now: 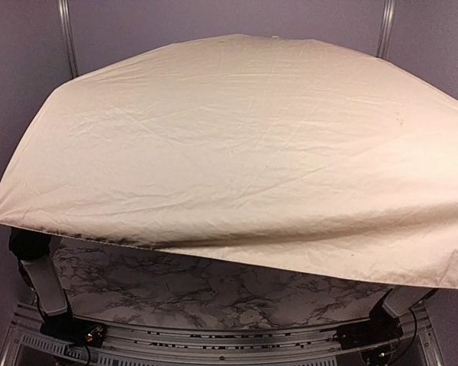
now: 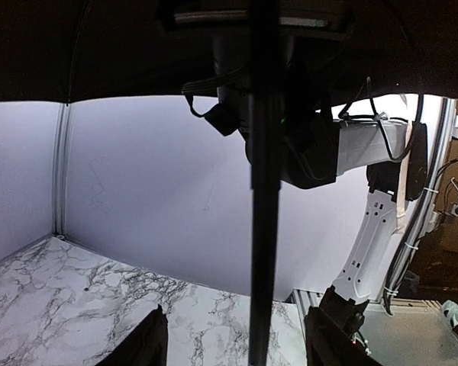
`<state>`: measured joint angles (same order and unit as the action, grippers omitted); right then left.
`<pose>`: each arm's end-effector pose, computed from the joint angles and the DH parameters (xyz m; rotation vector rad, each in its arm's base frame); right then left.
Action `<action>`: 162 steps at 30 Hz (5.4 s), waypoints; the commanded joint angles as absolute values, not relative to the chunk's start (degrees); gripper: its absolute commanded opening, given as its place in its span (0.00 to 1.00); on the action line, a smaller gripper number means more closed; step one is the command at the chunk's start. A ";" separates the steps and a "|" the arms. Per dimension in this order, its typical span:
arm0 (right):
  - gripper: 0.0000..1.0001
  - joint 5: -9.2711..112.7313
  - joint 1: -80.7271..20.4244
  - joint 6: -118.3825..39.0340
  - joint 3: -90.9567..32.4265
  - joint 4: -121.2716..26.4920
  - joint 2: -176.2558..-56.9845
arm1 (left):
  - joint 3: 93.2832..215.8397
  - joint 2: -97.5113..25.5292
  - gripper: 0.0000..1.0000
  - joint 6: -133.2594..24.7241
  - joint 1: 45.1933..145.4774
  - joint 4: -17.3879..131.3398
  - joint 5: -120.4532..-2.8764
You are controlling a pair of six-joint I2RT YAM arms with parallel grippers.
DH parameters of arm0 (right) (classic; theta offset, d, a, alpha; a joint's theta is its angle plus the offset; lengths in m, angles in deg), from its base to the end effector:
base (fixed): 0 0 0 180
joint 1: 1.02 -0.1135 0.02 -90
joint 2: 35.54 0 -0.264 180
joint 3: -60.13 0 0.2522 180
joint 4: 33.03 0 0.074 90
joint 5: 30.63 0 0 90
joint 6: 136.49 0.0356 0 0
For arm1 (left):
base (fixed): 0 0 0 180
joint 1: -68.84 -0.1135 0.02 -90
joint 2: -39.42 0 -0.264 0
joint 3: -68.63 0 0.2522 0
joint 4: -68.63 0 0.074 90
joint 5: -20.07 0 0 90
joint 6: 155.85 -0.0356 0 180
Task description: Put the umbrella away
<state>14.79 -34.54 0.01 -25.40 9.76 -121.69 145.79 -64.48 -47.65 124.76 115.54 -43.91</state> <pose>0.2597 0.2020 0.4409 -0.7154 0.9753 1.5666 0.2158 -0.3468 0.2928 0.8367 1.1033 -1.3773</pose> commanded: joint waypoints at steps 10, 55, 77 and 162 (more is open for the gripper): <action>0.00 11.52 -34.52 4.69 -30.14 17.50 -123.56 | 150.80 -69.63 0.01 -43.97 125.60 121.87 -38.60; 0.31 33.52 -36.05 -26.09 -26.62 -2.18 -117.98 | 147.96 -63.55 0.00 -53.89 127.41 109.69 -52.41; 0.00 31.56 -34.51 -23.69 -24.37 4.91 -117.54 | 147.12 -63.73 0.00 -52.40 127.41 112.53 -49.30; 0.15 51.87 -51.82 -34.79 5.02 -16.29 -128.89 | 153.10 -62.32 0.00 -53.00 117.03 124.30 -53.53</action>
